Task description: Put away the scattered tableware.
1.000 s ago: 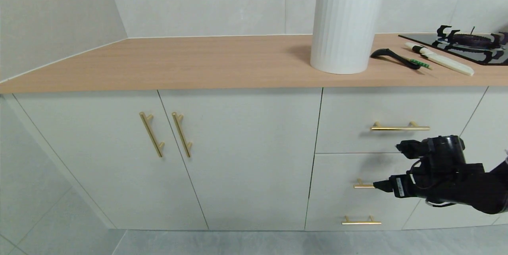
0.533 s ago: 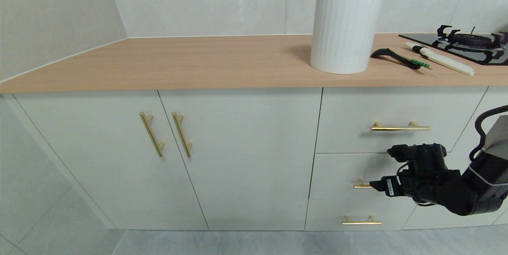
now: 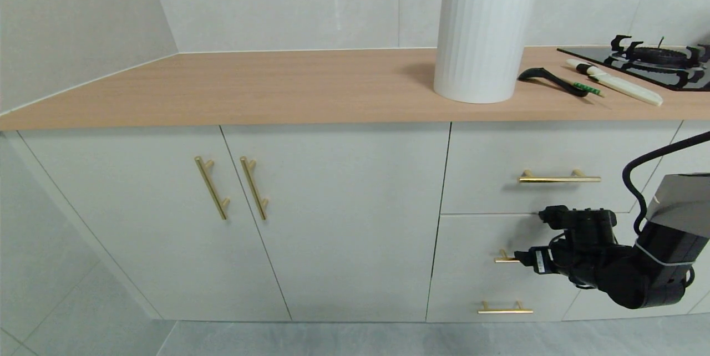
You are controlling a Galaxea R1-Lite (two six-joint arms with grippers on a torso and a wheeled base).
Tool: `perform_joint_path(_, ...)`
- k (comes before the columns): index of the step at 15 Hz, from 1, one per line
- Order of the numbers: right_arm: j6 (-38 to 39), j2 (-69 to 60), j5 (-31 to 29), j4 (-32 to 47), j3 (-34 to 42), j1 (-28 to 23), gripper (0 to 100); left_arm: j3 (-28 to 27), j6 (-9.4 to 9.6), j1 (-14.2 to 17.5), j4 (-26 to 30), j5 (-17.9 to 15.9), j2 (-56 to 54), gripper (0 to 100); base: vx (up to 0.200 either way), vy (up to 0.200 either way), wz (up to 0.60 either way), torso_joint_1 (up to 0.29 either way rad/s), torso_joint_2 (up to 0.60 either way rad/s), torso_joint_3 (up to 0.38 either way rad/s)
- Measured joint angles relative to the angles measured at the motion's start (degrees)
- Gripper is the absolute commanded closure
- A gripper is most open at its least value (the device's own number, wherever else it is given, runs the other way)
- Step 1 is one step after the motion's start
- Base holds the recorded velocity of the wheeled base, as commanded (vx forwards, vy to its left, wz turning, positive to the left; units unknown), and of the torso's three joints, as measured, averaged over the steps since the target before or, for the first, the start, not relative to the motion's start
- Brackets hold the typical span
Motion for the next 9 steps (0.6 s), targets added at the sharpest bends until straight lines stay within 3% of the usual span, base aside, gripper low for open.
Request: perform_joint_path(9, 0.0, 2.9, -0.8, -2.5, -0.2, -0.6, 0, 0.0, 0.0, 0.0, 0.0, 0.0, 0.0, 0, 0.0, 0.0, 0.0, 0.0, 0.0, 0.0)
